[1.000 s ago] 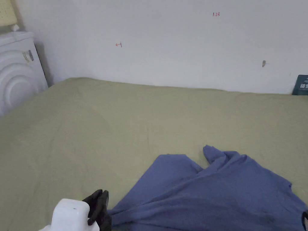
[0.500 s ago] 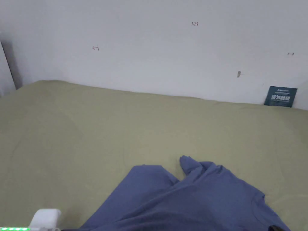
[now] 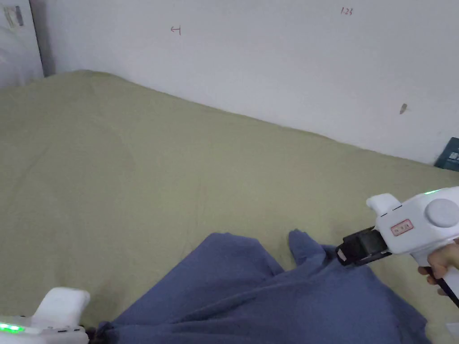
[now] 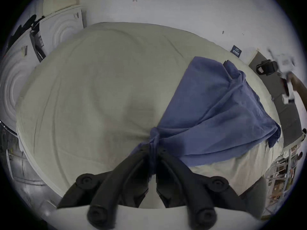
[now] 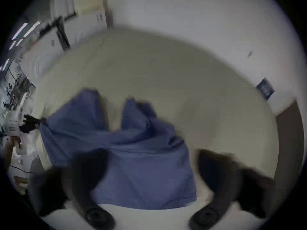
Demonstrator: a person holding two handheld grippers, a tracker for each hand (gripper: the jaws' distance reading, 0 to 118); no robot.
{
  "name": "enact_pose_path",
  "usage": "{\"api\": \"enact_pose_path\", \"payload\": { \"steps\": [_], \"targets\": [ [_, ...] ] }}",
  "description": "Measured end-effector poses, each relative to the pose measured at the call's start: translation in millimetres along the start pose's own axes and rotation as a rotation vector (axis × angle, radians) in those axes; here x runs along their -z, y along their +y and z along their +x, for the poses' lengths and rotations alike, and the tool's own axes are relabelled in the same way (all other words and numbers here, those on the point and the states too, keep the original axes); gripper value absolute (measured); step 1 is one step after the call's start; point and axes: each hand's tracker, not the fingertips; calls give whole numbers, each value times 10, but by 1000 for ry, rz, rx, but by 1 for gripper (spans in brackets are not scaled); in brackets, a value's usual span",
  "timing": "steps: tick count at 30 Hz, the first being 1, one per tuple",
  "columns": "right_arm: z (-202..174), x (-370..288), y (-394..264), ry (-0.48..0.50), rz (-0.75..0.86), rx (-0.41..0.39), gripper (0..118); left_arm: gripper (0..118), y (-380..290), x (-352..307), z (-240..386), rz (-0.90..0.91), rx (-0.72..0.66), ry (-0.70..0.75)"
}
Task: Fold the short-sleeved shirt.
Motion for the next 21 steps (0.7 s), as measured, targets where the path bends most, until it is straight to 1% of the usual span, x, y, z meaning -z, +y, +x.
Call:
{"api": "enact_pose_path", "payload": {
  "steps": [1,2,3,4,5,6,7,8,9,10,11,12,13,14,15,16,18,19,21],
  "targets": [
    [34,102,28,-19,-4,-36,105,8,27,17,-22,-5,-2,0],
    [43,169,89,-26,10,-93,101,8,30,16,-27,-4,-2,0],
    [-28,283,16,-70,2,-132,102,8,24,11,-36,-1,-7,-3],
    [-50,387,-7,-114,-17,-150,103,8,10,13,-50,1,-16,-6],
    [-47,449,-32,-121,-27,-145,102,8,17,27,-61,2,-25,-11],
    [-36,509,-60,-98,-33,-134,101,8,12,30,-76,4,-33,-16],
    [31,617,102,-91,-37,-119,95,8,7,30,-90,5,-35,-21],
    [38,649,89,-83,-26,-98,76,8,2,28,-101,9,-33,-24],
    [33,643,66,-60,-5,-75,46,8,6,43,-109,10,-32,-29],
    [22,614,44,-15,20,-50,35,8,4,47,-119,13,-28,-33],
    [72,634,43,30,37,-27,35,8,0,47,-128,16,-26,-36],
    [33,629,38,44,61,-72,2,8,1,44,-134,18,-26,-39],
    [-73,565,-12,-68,119,-116,1,8,5,53,-131,19,-22,-42],
    [-60,535,-8,-8,128,-127,1,8,7,55,-137,20,-17,-45],
    [-114,474,-63,-4,133,-104,1,8,7,52,-147,22,-14,-47],
    [-132,399,-81,1,155,-64,1,8,9,41,-159,22,-15,-49],
    [-135,163,-139,-13,275,-19,1,8,31,1,-158,31,-19,-52],
    [-96,21,-161,2,333,8,1,8,53,-44,-165,49,-19,-51],
    [-76,-278,-201,-13,423,55,1,8,149,-175,-178,98,-17,-60]
  ]
}}
